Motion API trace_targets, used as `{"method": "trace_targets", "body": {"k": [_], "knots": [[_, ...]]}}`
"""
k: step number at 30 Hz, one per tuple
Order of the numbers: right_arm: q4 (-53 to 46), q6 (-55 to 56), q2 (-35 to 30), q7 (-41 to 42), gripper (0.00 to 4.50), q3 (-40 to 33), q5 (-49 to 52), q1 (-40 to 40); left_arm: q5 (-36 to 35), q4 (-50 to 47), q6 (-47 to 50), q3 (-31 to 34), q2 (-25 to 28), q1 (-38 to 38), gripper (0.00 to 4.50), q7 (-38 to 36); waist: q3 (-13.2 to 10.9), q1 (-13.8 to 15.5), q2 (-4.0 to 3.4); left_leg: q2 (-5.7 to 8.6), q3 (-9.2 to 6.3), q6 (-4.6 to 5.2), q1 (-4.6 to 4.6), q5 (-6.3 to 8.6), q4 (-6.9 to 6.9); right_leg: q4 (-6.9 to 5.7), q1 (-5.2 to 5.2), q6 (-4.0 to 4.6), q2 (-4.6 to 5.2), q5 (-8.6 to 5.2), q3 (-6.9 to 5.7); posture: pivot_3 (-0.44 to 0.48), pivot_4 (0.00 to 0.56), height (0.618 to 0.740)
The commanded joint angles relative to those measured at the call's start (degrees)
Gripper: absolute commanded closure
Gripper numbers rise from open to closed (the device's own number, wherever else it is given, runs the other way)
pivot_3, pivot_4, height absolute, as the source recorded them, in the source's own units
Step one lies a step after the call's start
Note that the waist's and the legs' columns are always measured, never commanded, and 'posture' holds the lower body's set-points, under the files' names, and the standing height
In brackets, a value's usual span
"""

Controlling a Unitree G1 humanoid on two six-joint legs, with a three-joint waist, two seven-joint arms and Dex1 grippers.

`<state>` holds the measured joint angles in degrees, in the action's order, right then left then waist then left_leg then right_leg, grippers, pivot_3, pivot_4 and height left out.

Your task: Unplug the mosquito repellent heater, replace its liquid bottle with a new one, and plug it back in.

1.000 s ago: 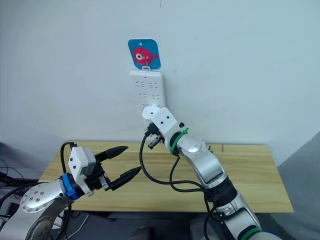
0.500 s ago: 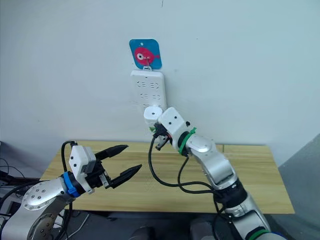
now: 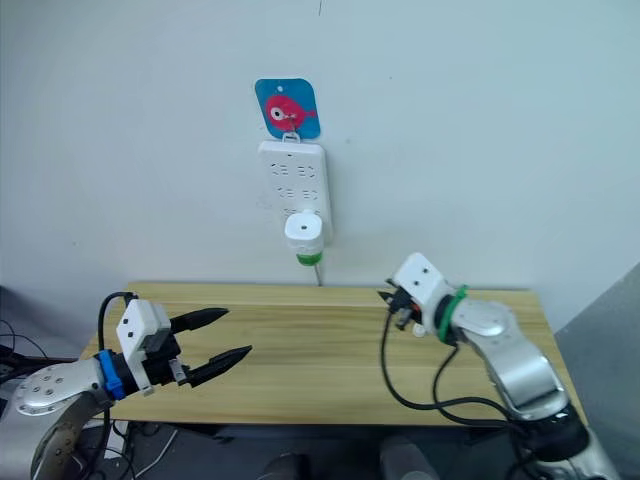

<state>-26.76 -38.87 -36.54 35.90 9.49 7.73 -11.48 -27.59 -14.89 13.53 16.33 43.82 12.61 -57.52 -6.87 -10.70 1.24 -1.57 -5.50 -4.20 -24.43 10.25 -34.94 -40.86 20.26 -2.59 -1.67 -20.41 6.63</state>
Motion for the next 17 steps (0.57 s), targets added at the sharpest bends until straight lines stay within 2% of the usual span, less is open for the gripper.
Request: {"method": "trace_targets", "body": {"k": [1,5,6,9,11,17], "knots": [[-1.4,3.4,-5.9,3.8,1.75,-6.5,0.7,3.3,1.5,3.8,-3.3,3.2,2.4,-1.2,0.0,-1.8,0.1,0.0,0.02,0.0,0.01,0.0,0.0,0.0,0.0,0.0,0.0,0.0,0.0,0.0,0.01,-0.112,0.007,0.733],[1.7,7.7,-13.9,10.3,0.2,-10.3,1.3,7.5,2.7,5.8,-2.8,4.6,6.5,-0.2,0.0,-4.0,0.4,-0.2,0.14,-0.01,0.04,0.0,0.04,0.0,0.0,-0.01,0.0,0.03,-0.02,-0.02,0.0,-0.094,0.0,0.733],[2.4,9.1,-16.0,12.8,0.06,-10.5,1.6,8.5,3.2,5.8,-2.0,4.8,7.1,-0.1,0.0,-3.5,0.5,-0.2,0.12,-0.02,0.06,0.0,0.07,0.0,0.0,-0.01,-0.01,0.04,-0.01,-0.02,0.0,-0.088,0.0,0.733],[5.2,13.7,-20.8,18.4,0.06,-12.1,2.1,11.1,8.1,5.2,-0.7,5.0,8.3,1.2,0.0,1.3,0.9,0.0,0.1,-0.01,0.07,0.0,0.09,0.01,0.0,-0.01,-0.04,0.07,-0.01,-0.04,0.0,-0.073,0.0,0.733],[7.0,15.4,-21.8,20.2,0.06,-13.1,2.8,11.2,10.2,5.2,-1.6,5.5,8.6,2.2,0.0,2.6,1.0,0.0,0.09,-0.02,0.11,0.01,0.12,0.01,0.0,-0.01,-0.06,0.07,-0.01,-0.04,0.04,-0.064,0.0,0.733],[11.0,17.7,-21.9,22.7,0.06,-13.3,3.5,9.1,8.7,7.6,-2.6,6.6,8.5,2.3,0.0,-0.1,1.1,0.2,0.08,-0.04,0.22,0.0,0.3,0.01,0.01,-0.02,-0.17,0.07,-0.01,-0.04,0.09,-0.045,0.0,0.733]]}}
